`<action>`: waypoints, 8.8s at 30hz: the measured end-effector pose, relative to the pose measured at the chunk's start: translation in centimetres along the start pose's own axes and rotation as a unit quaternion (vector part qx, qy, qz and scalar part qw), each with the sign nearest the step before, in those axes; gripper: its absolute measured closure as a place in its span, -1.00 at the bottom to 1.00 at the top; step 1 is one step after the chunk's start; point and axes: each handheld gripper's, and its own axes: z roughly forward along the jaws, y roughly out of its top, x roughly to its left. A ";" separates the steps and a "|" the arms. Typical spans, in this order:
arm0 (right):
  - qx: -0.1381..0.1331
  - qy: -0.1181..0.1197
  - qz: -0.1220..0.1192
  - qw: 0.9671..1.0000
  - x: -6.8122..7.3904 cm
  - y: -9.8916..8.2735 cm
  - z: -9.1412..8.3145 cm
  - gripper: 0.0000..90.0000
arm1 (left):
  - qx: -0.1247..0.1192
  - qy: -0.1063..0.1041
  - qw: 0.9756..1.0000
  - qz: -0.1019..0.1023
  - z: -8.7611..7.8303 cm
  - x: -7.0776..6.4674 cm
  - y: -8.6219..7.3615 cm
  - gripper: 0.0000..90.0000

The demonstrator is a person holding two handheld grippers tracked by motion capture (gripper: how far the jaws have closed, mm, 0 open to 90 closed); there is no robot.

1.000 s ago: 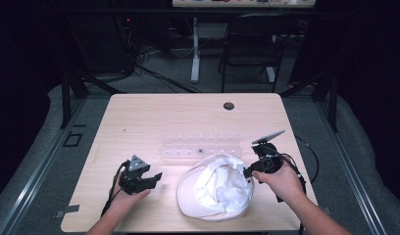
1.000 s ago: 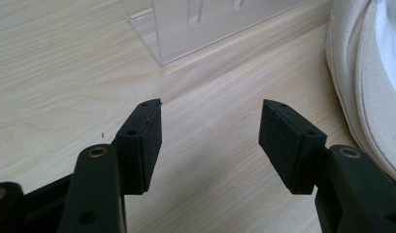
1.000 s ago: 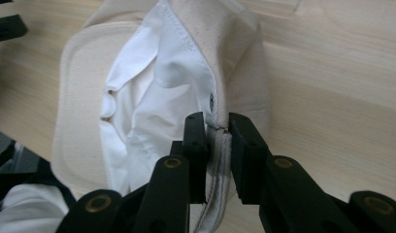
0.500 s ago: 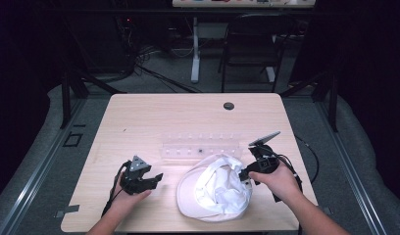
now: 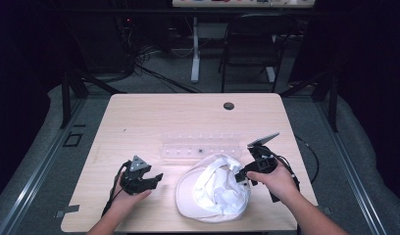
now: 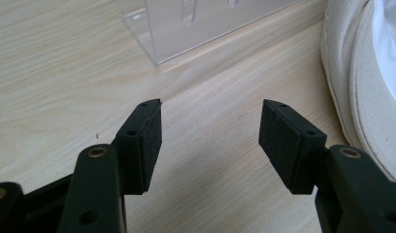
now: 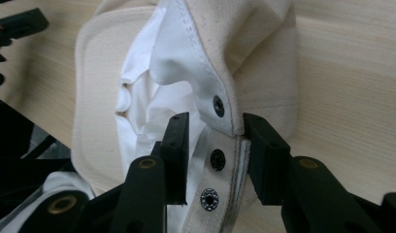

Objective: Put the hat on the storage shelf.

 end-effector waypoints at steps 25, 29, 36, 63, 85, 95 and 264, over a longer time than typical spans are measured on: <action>-0.027 -0.027 -0.002 0.999 1.4 0.1 -1.9 0.80 | -0.001 0.002 1.000 0.002 0.0 0.0 0.0 -0.07; -0.025 -0.017 -0.001 1.000 1.5 0.4 -2.7 0.81 | 0.000 0.003 1.000 0.001 0.0 0.0 0.0 -0.07; -0.030 0.024 0.012 0.999 1.8 0.7 -4.1 0.82 | 0.000 0.003 1.000 0.001 -0.1 0.1 0.0 -0.06; -0.056 0.171 0.039 0.983 3.1 1.4 -7.1 0.82 | 0.001 0.000 1.000 0.007 -0.1 -0.2 0.0 -0.06; -0.113 0.195 0.033 0.974 4.8 2.9 -10.5 0.82 | -0.026 -0.001 0.999 0.027 -0.8 -1.9 0.4 -0.09; -0.136 0.210 0.043 0.967 4.8 3.4 -11.4 0.82 | -0.038 -0.009 0.999 0.034 -1.4 -2.9 0.7 -0.11; -0.160 0.168 0.062 0.971 6.2 8.6 -6.1 0.82 | -0.069 -0.069 0.995 0.036 4.7 -6.8 8.5 0.55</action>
